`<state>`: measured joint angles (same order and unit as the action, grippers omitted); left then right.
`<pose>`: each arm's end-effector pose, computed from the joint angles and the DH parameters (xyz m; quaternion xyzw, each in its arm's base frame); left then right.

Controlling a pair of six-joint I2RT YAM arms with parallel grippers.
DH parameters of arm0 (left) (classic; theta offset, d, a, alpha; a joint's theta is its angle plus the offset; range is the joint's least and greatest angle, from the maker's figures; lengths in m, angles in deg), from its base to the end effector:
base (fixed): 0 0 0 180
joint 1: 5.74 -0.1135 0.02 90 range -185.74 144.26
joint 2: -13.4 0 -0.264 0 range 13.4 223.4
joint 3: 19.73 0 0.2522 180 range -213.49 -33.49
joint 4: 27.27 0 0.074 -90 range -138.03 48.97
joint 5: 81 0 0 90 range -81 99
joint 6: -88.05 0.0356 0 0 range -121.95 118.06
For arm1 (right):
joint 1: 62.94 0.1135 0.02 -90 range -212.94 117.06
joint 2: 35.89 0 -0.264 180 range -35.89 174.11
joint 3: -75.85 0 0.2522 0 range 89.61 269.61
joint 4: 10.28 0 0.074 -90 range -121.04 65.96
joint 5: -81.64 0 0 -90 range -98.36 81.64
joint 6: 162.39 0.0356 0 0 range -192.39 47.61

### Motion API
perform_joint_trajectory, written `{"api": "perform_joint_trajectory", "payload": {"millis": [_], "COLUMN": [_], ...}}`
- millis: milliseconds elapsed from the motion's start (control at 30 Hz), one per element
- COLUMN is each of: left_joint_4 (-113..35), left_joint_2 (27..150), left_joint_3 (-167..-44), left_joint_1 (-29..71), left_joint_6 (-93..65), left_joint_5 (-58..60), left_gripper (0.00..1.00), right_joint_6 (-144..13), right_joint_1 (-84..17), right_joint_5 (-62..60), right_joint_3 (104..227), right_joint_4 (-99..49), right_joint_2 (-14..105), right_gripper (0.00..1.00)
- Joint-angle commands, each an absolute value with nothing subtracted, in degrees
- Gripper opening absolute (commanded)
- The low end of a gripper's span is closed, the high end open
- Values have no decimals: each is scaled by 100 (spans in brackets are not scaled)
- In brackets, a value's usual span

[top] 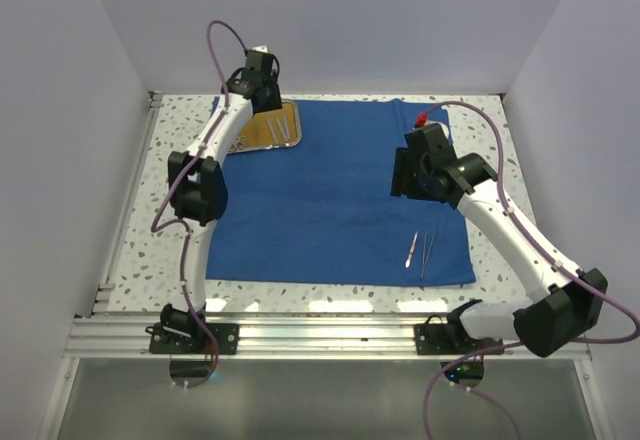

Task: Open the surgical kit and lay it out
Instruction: Pick up the medical item from the container.

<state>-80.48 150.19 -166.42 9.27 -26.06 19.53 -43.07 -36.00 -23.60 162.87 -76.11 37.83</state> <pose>0.5234 -0.1336 0.2628 -0.1088 0.9085 -0.0527 0.4000 0.2337 0.1082 0.3389 0.0621 0.9376 0.0394 0.3400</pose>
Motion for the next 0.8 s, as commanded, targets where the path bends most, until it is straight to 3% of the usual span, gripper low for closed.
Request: {"api": "perform_joint_trajectory", "payload": {"millis": [0, 767], "left_joint_4": [-7399, -7092], "left_joint_2": [15348, 15631], "left_joint_3": [-16849, -15909], "left_joint_1": [859, 349], "left_joint_6": [-2330, -2374], "left_joint_5": [2236, 2025], "left_gripper": [46, 42], "right_joint_6": [-4426, -4497], "right_joint_1": [-3622, -3630], "right_joint_5": [-2365, -2330], "right_joint_3": [16686, 17188], "right_joint_4": [-7704, -7625], "right_joint_2": [3996, 4954], "right_gripper": [64, 63]}}
